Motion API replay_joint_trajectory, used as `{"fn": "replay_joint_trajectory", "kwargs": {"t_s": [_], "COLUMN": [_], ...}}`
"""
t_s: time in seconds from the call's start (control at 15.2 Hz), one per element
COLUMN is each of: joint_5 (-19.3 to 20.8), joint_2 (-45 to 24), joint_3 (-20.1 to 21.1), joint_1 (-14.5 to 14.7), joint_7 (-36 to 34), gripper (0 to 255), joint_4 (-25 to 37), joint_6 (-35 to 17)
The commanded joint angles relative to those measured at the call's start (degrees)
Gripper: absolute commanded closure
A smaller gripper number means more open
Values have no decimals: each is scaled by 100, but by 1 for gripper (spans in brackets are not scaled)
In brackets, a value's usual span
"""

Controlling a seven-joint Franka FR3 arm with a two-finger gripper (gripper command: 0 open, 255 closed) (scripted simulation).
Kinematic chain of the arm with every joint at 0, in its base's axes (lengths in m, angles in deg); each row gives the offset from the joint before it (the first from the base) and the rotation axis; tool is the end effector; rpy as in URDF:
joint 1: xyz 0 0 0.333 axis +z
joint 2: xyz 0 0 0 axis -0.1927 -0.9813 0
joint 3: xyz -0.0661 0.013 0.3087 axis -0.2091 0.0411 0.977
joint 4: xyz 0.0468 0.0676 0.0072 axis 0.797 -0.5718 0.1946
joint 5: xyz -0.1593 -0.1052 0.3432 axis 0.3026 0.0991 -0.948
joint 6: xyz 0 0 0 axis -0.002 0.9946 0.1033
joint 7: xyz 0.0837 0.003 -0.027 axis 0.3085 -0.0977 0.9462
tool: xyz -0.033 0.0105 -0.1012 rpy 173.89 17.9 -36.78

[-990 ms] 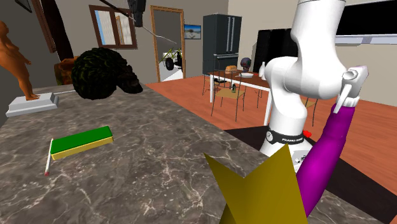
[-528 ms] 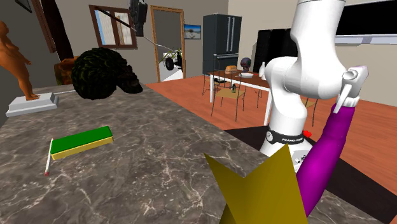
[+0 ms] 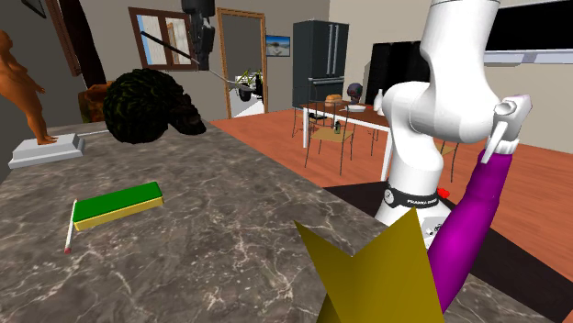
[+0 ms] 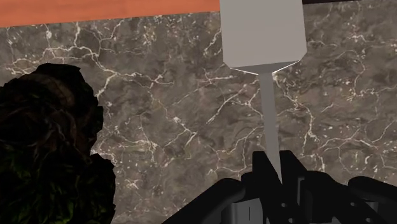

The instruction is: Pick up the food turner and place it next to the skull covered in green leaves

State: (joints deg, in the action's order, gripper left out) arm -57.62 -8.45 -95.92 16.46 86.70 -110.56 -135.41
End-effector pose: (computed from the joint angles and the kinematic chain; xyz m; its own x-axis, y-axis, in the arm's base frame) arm 0.4953 -0.2338 0.5823 0.9037 0.4230 0.0660 0.4239 -0.9057 -0.0008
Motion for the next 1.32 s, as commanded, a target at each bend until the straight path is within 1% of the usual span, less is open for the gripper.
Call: {"fn": "replay_joint_trajectory", "kwargs": {"t_s": [0.0, 1.25], "joint_5": [9, -84], "joint_2": [19, -131], "joint_3": [0, -37], "joint_1": [-2, -21], "joint_7": [3, 122], "gripper": [255, 255], "joint_4": [-180, -1499], "joint_6": [-166, -1612]}}
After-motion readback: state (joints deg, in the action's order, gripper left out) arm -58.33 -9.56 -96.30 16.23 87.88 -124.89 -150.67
